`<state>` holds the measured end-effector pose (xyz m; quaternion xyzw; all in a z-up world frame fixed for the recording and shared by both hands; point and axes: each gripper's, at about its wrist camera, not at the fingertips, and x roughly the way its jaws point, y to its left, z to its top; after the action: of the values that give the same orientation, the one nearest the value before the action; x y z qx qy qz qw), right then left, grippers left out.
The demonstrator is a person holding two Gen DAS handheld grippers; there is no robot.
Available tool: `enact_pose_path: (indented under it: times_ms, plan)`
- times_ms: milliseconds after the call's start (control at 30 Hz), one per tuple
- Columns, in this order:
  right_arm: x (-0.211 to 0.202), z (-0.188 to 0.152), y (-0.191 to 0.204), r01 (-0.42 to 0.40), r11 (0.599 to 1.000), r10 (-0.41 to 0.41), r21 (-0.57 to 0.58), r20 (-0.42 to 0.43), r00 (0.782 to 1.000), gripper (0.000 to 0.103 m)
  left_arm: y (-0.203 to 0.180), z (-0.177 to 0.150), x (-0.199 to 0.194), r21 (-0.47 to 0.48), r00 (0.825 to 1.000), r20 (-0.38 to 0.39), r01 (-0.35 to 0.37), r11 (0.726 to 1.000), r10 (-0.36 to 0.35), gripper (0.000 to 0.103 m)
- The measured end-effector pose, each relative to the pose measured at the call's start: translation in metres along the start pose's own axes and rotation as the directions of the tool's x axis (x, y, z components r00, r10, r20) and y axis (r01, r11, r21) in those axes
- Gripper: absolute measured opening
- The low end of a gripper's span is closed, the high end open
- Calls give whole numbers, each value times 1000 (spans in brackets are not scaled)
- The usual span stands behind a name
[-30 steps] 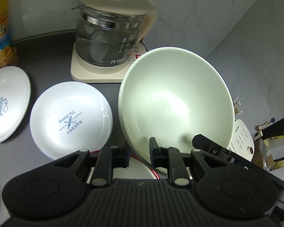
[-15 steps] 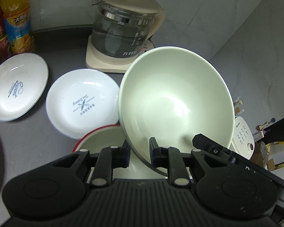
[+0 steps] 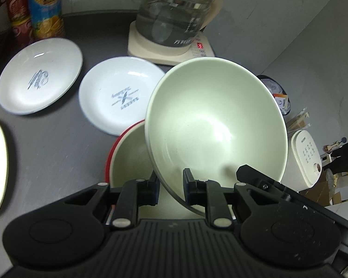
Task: Organize plates and bowls
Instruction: 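Carry the smaller cream bowl with both grippers onto the bowl stack, then set the bowl down on the stack and open both grippers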
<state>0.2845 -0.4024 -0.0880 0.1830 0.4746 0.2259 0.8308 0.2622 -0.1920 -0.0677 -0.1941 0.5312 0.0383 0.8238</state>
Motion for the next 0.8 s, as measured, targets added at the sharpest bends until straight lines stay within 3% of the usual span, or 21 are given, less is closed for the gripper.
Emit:
enact_pose_path:
  times_ms: [400, 800]
  plan:
    - [4, -16, 4, -38, 999, 38, 10, -77, 996, 29, 17, -20, -2, -36, 998, -38, -44, 998, 43, 19]
    - [8, -19, 2, -8, 1000, 9, 10, -72, 997, 28, 17, -35, -12, -3, 995, -41, -95, 996, 94, 25]
